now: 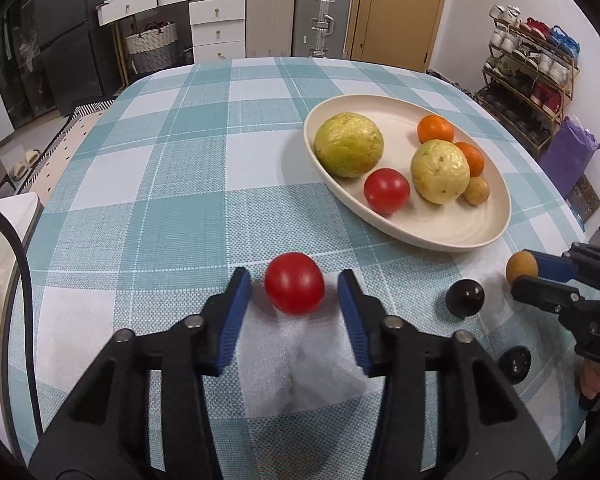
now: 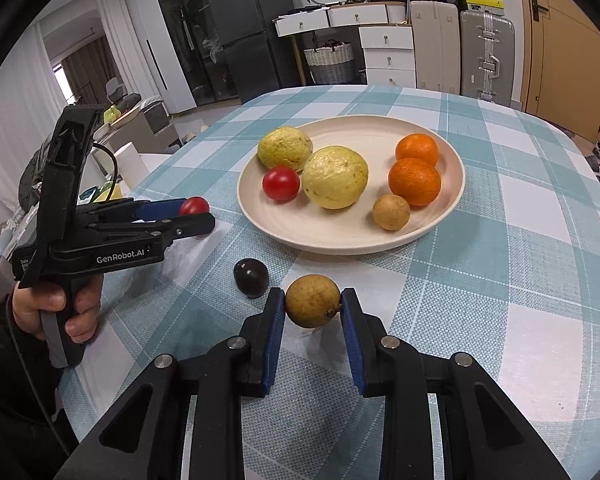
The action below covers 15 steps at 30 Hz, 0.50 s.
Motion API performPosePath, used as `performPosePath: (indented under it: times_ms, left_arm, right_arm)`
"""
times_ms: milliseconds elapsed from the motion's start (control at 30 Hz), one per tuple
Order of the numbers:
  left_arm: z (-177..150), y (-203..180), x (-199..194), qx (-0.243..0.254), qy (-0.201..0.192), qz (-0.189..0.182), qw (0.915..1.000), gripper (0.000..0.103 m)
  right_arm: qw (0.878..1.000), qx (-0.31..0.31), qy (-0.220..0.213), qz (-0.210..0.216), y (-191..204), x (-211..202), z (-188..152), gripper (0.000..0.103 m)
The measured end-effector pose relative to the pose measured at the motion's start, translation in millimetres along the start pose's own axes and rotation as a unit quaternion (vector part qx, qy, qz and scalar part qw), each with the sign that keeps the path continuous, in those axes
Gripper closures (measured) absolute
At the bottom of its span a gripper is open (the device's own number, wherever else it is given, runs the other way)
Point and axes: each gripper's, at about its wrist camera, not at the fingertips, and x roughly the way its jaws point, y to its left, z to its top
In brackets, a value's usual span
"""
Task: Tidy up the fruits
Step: 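Grasp the second tomato with the left gripper while the right grasps the brown fruit, then carry the tomato in the left gripper onto the plate while the right carries the brown fruit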
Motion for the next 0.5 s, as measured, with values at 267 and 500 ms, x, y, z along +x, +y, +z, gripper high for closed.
performPosePath:
  times_ms: [267,500]
  left_arm:
    - [-0.9,-3.0,-0.6,0.005,-0.001,-0.001,1.0000,0.077]
    - [-1.6,-5.6,-6.9,0.006,-0.011,-0.013,0.9998,0.077]
  right_arm:
    - [1.000,0.006,-0.001,0.001,-4.3,-2.0,-1.9,0.074]
    - [1.000,0.005,-0.002,-0.003,-5.5,-0.2,-2.2,0.074]
